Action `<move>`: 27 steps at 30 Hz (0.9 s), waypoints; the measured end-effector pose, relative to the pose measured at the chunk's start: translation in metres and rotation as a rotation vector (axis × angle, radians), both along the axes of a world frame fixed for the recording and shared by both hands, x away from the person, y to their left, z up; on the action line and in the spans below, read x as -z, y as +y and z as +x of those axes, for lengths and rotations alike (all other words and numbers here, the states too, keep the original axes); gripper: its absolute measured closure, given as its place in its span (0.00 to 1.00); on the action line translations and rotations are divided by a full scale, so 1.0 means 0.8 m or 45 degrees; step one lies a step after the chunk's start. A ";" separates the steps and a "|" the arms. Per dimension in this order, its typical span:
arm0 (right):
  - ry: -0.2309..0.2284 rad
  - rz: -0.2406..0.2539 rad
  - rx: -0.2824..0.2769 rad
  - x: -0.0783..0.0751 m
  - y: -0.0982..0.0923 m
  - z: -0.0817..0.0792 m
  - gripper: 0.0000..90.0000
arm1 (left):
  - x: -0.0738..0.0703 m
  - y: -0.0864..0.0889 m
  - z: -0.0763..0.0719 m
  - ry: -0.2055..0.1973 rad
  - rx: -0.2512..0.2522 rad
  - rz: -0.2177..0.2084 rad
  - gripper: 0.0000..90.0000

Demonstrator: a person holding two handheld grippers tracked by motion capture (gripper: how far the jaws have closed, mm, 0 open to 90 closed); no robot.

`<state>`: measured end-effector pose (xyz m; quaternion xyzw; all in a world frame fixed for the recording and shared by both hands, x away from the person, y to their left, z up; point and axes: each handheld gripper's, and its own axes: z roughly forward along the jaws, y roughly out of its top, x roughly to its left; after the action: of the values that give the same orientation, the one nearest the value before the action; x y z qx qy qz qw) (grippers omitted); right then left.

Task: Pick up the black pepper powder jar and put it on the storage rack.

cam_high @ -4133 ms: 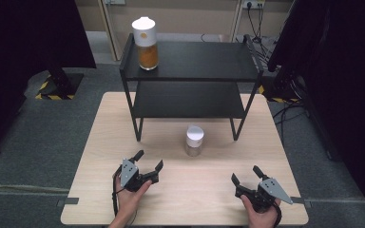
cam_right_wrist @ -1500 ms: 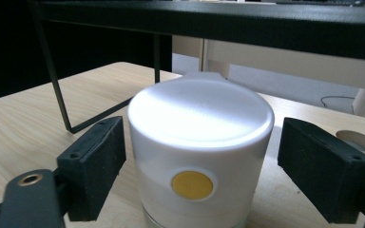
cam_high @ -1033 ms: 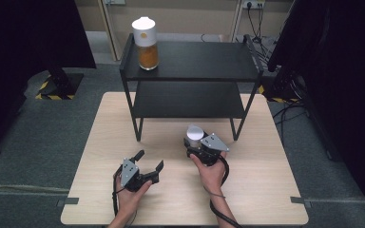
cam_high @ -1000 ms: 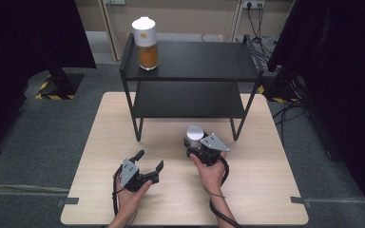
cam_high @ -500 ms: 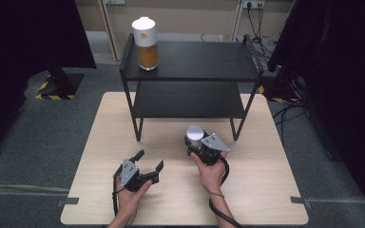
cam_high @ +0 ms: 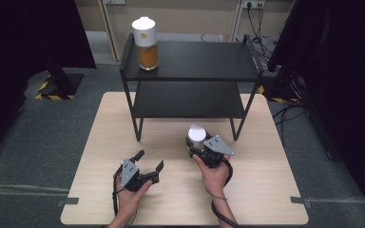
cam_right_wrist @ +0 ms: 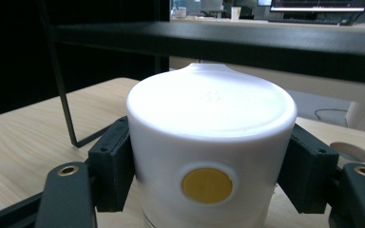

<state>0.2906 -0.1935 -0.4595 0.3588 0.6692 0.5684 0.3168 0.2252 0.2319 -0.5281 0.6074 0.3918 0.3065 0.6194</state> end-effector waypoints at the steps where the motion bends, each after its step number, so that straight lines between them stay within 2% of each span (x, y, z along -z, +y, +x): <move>1: -0.009 0.007 0.002 -0.001 -0.002 -0.003 0.34 | 0.000 0.000 0.000 0.000 -0.001 -0.002 0.12; 5: -0.028 0.055 0.006 -0.009 -0.016 -0.013 0.34 | 0.000 0.000 0.000 -0.001 0.000 -0.002 0.12; 8: -0.054 0.060 0.021 -0.015 -0.024 -0.022 0.34 | 0.000 0.000 0.000 -0.001 0.000 0.001 0.12; 17: -0.134 0.129 0.050 -0.039 -0.049 -0.050 0.34 | 0.001 -0.001 -0.001 -0.007 -0.001 0.004 0.12; 27: -0.214 0.142 0.090 -0.071 -0.062 -0.061 0.34 | 0.001 -0.001 -0.001 -0.007 -0.001 0.001 0.12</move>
<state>0.2415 -0.2433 -0.4027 0.3504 0.5945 0.6214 0.3710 0.2247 0.2311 -0.5288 0.6067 0.3901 0.3086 0.6201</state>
